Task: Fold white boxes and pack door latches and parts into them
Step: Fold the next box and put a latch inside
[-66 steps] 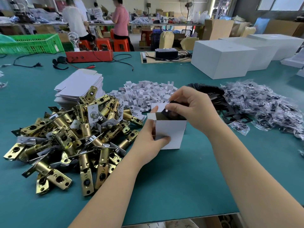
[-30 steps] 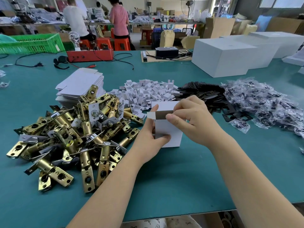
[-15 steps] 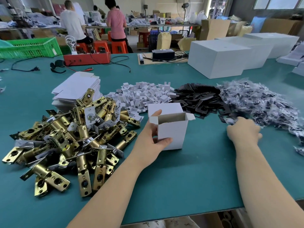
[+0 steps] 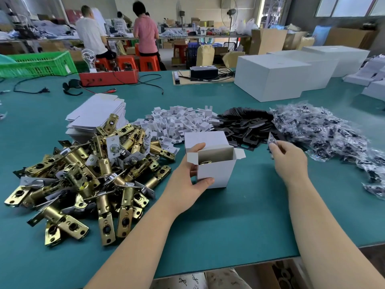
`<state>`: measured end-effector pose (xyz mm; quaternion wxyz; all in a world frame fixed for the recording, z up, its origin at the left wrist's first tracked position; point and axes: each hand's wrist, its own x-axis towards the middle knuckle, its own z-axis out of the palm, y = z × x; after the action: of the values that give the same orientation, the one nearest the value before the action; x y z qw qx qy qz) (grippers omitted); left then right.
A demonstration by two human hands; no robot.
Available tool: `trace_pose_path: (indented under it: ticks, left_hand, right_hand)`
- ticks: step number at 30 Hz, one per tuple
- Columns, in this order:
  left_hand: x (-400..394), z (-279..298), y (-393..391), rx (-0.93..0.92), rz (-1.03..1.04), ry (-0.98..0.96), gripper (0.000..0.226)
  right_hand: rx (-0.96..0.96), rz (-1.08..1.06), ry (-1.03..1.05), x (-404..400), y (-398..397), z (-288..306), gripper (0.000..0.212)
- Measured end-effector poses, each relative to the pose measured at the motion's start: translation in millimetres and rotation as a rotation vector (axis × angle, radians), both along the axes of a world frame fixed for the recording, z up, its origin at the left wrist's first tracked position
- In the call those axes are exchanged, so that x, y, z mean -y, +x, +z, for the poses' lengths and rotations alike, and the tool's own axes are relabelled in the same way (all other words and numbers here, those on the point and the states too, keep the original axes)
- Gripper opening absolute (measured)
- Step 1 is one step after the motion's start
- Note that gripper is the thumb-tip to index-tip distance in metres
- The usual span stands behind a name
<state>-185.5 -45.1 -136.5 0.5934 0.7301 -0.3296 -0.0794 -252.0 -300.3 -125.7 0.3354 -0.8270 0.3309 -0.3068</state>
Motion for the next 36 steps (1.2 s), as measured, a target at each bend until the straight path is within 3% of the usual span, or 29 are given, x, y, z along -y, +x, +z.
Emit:
trace_pose_path:
  ticks: [2,4,7,11,15,21,27,34,36]
  left_hand:
    - [1,1,1,0.003,0.015,0.012,0.085]
    - [1,1,1,-0.002,0.021,0.02,0.086]
    - [0,0,2,-0.025,0.014,0.007,0.086]
    - [0,-3,3,-0.047,0.005,-0.019,0.08]
    - [1,-7,5,-0.049,0.014,0.009,0.061]
    - [1,-6,6,-0.042,0.038,0.041,0.048]
    - [2,-3,6,-0.045,0.019,0.035,0.072]
    - [3,-2,5,-0.034,0.005,0.038,0.073]
    - [3,-2,4,-0.031,0.0,0.035,0.074]
  right_hand:
    - [0.237,0.13,0.156,-19,0,15,0.015]
    - [0.425,0.313,0.271,-44,-3,34,0.021]
    - [0.531,0.632,0.305,-75,-11,56,0.027]
    - [0.366,0.725,0.175,-93,-11,73,0.018]
    - [0.124,0.686,-0.08,-98,-4,79,0.031]
    - [0.064,0.654,-0.148,-97,-2,78,0.03]
    - [-0.019,0.544,-0.493,-105,-1,69,0.022]
    - [-0.233,0.489,-0.724,-109,-11,65,0.055]
    - [-0.296,0.506,-0.708,-109,-10,66,0.06]
